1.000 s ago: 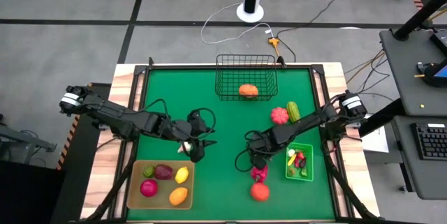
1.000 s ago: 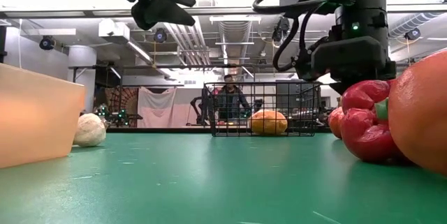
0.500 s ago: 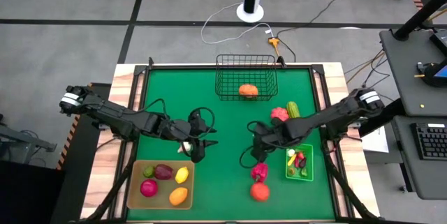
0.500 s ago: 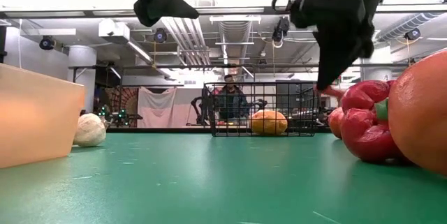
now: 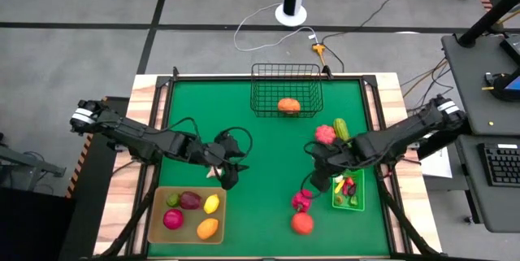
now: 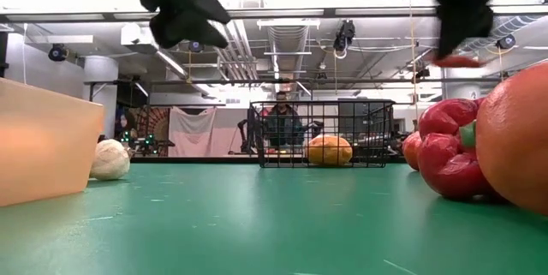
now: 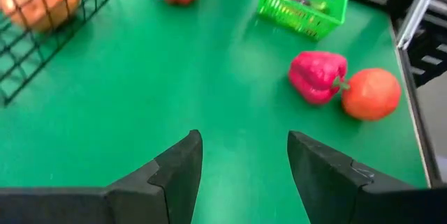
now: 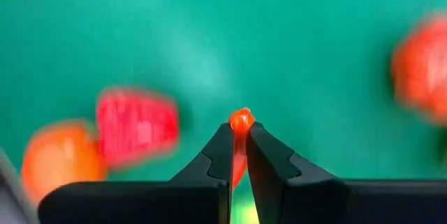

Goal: Sort produce into baskets
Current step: Put the orange chili pepper into the green bin

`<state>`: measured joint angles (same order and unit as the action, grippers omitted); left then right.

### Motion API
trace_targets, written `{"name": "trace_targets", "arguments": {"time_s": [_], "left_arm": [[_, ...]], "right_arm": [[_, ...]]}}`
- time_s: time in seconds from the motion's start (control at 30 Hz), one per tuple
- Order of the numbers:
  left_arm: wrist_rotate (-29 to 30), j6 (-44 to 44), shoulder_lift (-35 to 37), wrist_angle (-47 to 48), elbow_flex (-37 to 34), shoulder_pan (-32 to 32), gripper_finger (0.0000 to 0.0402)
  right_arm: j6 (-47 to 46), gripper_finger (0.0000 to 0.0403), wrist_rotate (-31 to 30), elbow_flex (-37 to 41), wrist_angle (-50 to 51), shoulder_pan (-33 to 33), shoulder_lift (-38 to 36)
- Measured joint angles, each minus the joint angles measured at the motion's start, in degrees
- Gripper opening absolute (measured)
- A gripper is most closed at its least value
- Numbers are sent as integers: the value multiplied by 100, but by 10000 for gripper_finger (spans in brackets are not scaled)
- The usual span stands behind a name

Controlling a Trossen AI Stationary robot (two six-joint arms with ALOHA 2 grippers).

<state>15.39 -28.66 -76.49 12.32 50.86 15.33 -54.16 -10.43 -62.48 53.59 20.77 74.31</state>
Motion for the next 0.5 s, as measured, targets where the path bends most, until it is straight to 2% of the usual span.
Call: {"name": "trace_targets", "arguments": {"time_s": [0.1, 0.2, 0.3, 0.5], "left_arm": [[-38, -167, 0, 268, -1, 0, 192], [-41, -239, 0, 340, -1, 0, 192], [-41, -239, 0, 343, -1, 0, 192], [-41, -256, 0, 340, -1, 0, 192]], "right_arm": [[-545, 22, 645, 0, 718, 216, -142], [-1118, 22, 1007, 2, 1437, 479, -164], [-1572, 22, 1061, 67, 1822, 717, -156], [-1987, 22, 1044, 294, 1806, 1010, -147]]}}
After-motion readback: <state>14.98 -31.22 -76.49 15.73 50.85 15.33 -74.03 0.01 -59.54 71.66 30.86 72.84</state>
